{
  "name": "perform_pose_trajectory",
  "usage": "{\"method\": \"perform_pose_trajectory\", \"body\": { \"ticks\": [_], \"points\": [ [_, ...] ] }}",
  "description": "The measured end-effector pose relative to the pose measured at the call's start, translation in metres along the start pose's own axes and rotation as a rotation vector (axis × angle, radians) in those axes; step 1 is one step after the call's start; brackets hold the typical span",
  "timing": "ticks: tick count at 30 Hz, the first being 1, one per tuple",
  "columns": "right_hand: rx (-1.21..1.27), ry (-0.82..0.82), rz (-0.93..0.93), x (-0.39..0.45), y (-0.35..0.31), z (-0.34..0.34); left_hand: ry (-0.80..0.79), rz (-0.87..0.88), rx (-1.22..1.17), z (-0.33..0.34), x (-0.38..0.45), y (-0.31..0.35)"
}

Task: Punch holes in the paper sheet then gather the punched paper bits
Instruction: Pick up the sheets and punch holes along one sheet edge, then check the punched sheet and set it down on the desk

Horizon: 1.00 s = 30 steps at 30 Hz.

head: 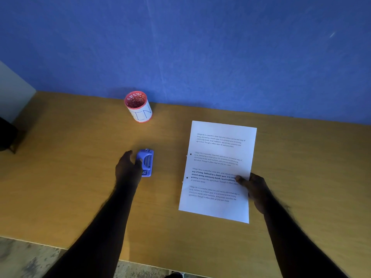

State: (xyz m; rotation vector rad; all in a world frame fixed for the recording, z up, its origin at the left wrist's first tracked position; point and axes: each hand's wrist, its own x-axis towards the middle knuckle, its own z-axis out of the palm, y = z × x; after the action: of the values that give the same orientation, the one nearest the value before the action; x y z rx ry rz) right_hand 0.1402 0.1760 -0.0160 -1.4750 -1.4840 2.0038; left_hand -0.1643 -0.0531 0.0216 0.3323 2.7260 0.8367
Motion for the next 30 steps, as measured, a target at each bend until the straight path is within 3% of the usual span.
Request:
{"method": "perform_pose_trajectory", "body": {
  "ticks": [4,6,9,11,17,22,30],
  "points": [
    [0.046,0.046,-0.044,-0.007,-0.01,-0.012,0.119,0.267,-0.138,-0.002,-0.02,0.037],
    [0.059,0.05,-0.108,-0.015,-0.024,-0.021,-0.055,0.332,-0.221,0.004,-0.032,0.065],
    [0.081,0.019,-0.253,-0.029,-0.053,-0.03,-0.483,0.279,-0.564,0.011,-0.046,0.112],
    [0.072,-0.001,-0.369,-0.039,-0.073,-0.033,-0.598,0.317,-0.675,0.013,-0.05,0.138],
    [0.014,0.038,-0.625,-0.056,-0.111,-0.048,-0.501,0.463,-0.804,0.007,-0.061,0.176],
    [-0.063,0.113,-0.647,-0.055,-0.115,-0.058,-0.461,0.528,-0.832,0.01,-0.074,0.18],
    [-0.051,0.149,-0.531,-0.03,-0.07,-0.064,-0.442,0.426,-0.708,0.047,-0.093,0.158]
  ]
}}
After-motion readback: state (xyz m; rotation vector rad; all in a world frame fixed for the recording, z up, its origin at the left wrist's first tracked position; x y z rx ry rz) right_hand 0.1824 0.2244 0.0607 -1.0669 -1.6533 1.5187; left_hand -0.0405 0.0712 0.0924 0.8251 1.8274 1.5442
